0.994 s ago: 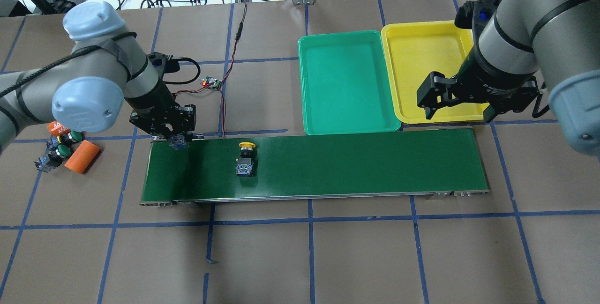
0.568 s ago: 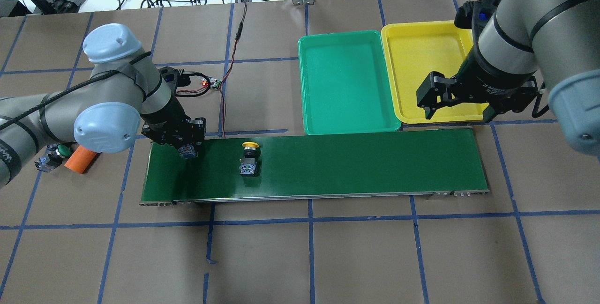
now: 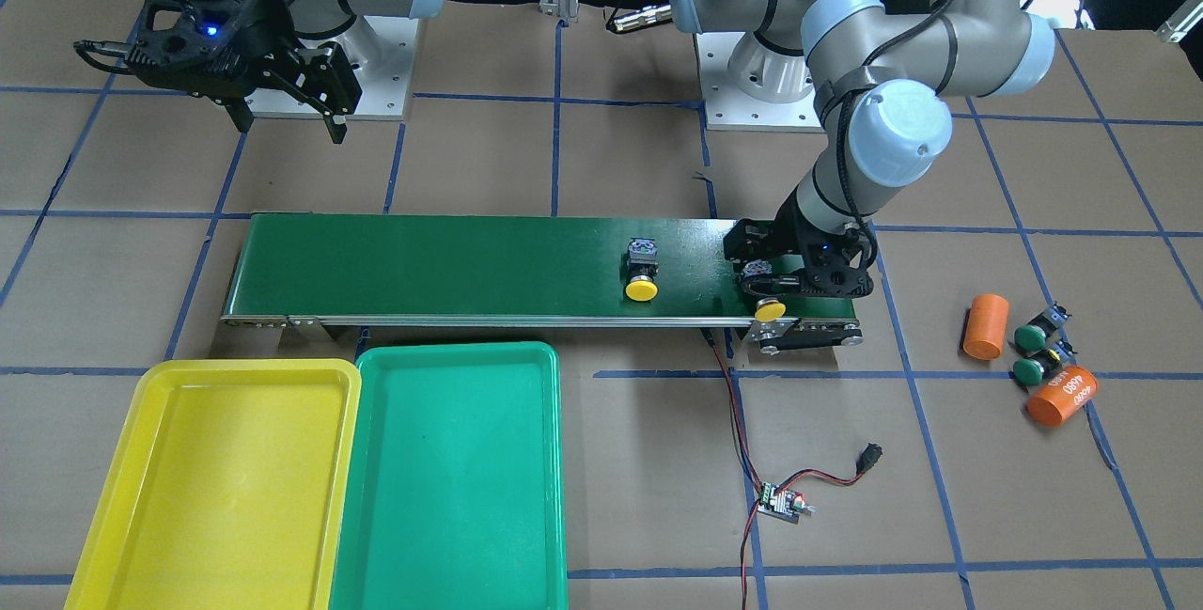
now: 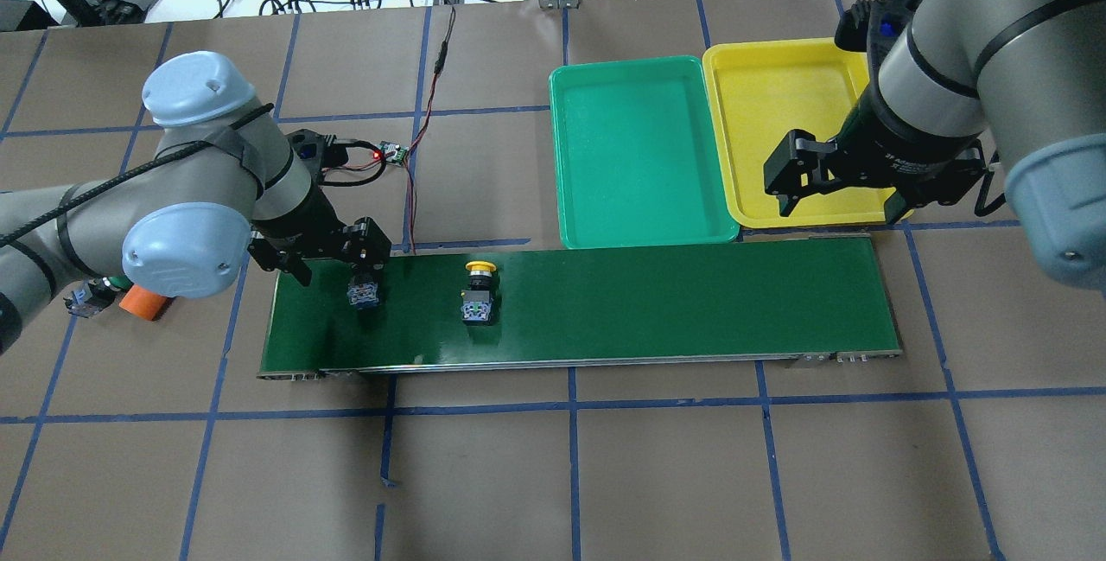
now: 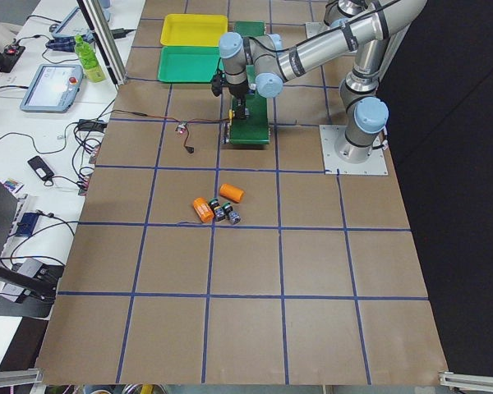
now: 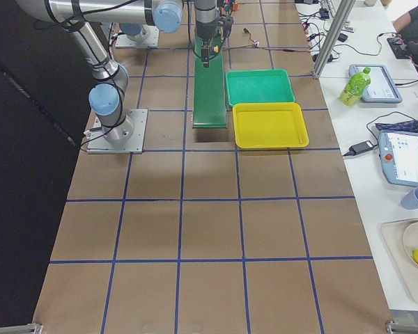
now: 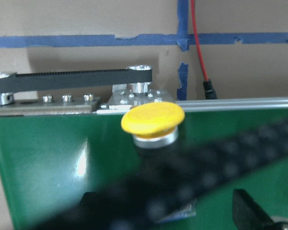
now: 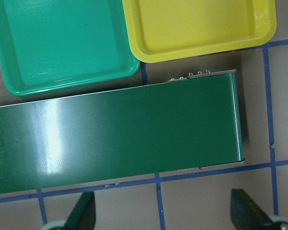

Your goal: Sort buttons by color to trays

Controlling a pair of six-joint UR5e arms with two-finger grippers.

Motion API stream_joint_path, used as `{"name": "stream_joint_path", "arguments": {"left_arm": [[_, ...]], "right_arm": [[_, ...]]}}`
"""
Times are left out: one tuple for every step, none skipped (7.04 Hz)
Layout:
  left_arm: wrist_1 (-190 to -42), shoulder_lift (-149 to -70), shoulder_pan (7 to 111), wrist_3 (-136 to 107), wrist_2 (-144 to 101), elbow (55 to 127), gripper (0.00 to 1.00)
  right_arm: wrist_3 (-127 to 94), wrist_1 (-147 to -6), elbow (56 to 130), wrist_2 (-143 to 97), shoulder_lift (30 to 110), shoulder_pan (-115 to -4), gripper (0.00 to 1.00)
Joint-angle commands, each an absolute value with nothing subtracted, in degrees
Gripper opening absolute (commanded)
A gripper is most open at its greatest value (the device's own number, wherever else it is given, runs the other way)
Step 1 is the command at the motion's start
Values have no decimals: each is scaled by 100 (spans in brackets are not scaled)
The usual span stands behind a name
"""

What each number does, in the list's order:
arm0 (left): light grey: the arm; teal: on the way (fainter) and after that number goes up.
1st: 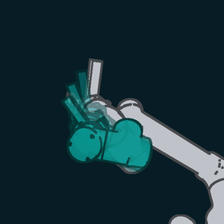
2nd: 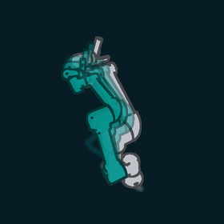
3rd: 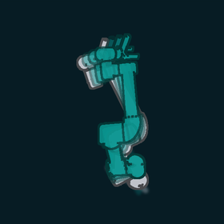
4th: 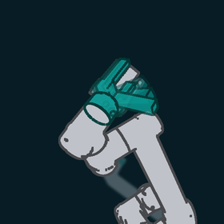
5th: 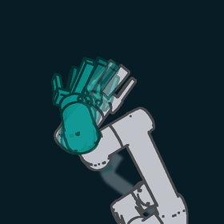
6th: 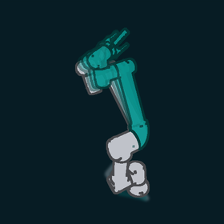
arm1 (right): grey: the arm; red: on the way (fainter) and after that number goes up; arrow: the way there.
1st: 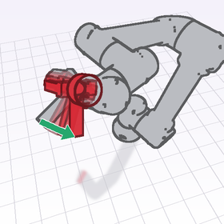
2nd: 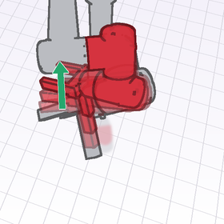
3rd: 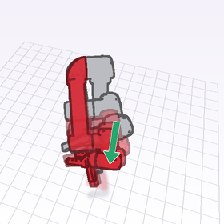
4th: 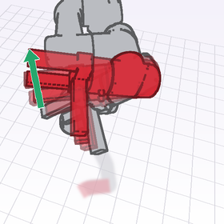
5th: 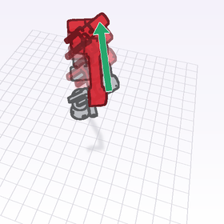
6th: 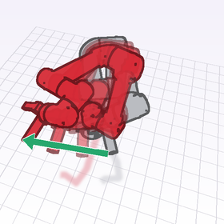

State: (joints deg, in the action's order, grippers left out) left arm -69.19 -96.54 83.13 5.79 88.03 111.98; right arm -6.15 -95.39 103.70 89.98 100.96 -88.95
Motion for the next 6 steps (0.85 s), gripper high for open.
{"name": "stream_joint_path", "arguments": {"left_arm": [[-7564, -9947, 7388, 1285, 8780, 10157, 100], [-7567, -10245, 6878, 2162, 8850, 9673, 100], [-7480, -10787, 6421, 2623, 9294, 9216, 100], [-7314, -11358, 6129, 3159, 9403, 8741, 100], [-7252, -11791, 5874, 3982, 9422, 8388, 100], [-6973, -12082, 5732, 4417, 9422, 8385, 100]], "right_arm": [[-615, -9536, 10371, 9000, 10090, -8895, 100], [-607, -9571, 10371, 8983, 10090, -8895, 100], [-572, -9615, 10354, 8974, 10090, -8895, 100], [-571, -9650, 10293, 9000, 10072, -8808, 100], [-563, -9598, 10336, 8991, 10064, -8711, 100], [-528, -9589, 10345, 9078, 10063, -8632, 100]]}}
